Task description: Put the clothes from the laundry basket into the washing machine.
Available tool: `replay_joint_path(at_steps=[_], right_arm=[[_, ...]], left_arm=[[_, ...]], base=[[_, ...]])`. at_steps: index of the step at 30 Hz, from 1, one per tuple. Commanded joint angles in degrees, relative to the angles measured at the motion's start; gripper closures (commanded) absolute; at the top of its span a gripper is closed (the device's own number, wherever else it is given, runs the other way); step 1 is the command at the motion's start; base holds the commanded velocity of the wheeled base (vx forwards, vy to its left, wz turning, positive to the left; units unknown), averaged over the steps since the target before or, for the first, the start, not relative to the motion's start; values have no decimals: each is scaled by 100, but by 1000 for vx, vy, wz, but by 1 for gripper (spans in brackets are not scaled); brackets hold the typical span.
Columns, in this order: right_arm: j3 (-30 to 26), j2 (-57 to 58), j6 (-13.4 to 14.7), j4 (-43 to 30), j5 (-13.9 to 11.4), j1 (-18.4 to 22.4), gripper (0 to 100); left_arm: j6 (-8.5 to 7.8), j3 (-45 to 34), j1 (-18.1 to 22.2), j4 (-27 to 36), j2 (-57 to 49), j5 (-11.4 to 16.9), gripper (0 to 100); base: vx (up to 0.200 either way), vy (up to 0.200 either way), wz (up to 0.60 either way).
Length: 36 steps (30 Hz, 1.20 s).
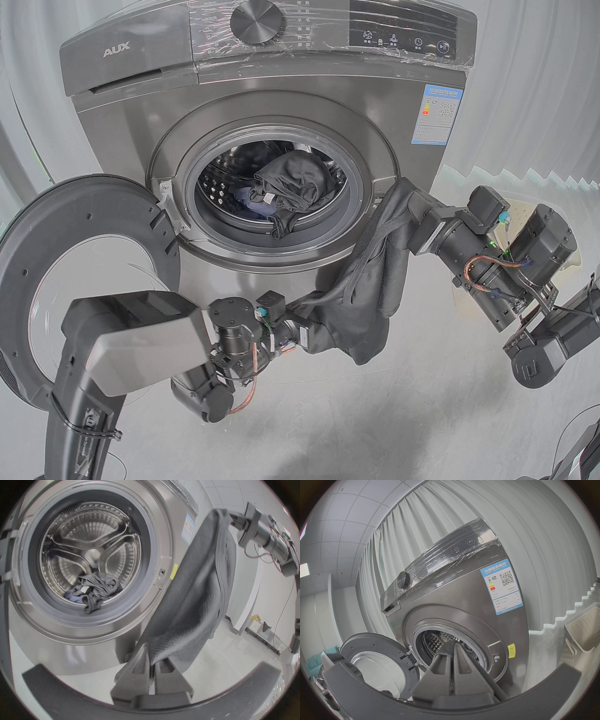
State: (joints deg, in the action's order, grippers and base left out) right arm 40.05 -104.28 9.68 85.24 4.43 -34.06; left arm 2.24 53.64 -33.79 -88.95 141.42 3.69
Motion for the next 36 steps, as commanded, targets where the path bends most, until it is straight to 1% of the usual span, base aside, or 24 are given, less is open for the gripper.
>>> replay_joint_path(at_steps=[1, 3, 4, 5, 6, 7, 8, 10, 12, 13, 17, 21, 27, 36], right_arm=[[3, -5, -1, 2, -3, 40, 100], [3, -5, -1, 2, -3, 40, 100], [3, -5, -1, 2, -3, 40, 100], [-6, -5, -1, 2, -3, 13, 100], [-6, -5, -1, 2, -3, 13, 100], [-23, 4, -1, 2, -3, -13, 100], [-23, 4, -1, 2, -3, -22, 100], [-32, 22, -1, 2, -3, -4, 100], [-32, 22, -1, 2, -3, 40, 100], [-58, 22, -1, 11, -3, 40, 100], [-120, 57, -10, 11, -47, 31, 100], [-102, 101, -10, 19, -47, -30, 100], [-14, 127, -28, 19, -47, -127, 100], [56, 276, -54, 11, -65, -92, 100]], left_arm=[[4, -1286, 444, -17, -1574, 26, 100], [4, -1725, 637, -17, -2110, 53, 100], [4, -1725, 637, -17, -2110, 53, 100], [4, -2050, 778, -17, -2550, 61, 100], [4, -2050, 778, -17, -2550, 61, 100], [4, -2288, 901, -17, -2954, 70, 100], [13, -2305, 918, -17, -2989, 70, 100], [145, -2534, 1120, -8, -3622, 79, 100], [356, -2490, 1243, -8, -3921, 88, 100], [409, -2446, 1296, -8, -4017, 96, 100], [452, -2270, 1463, -8, -4343, 105, 100], [461, -2173, 1621, -8, -4571, 184, 100], [461, -2121, 1648, -8, -4712, 193, 100], [461, -2086, 1586, 1, -4879, 184, 100]], base=[[0, 0, 0], [0, 0, 0], [0, 0, 0], [0, 0, 0], [0, 0, 0], [0, 0, 0], [0, 0, 0], [0, 0, 0], [0, 0, 0], [0, 0, 0], [0, 0, 0], [0, 0, 0], [0, 0, 0], [0, 0, 0]])
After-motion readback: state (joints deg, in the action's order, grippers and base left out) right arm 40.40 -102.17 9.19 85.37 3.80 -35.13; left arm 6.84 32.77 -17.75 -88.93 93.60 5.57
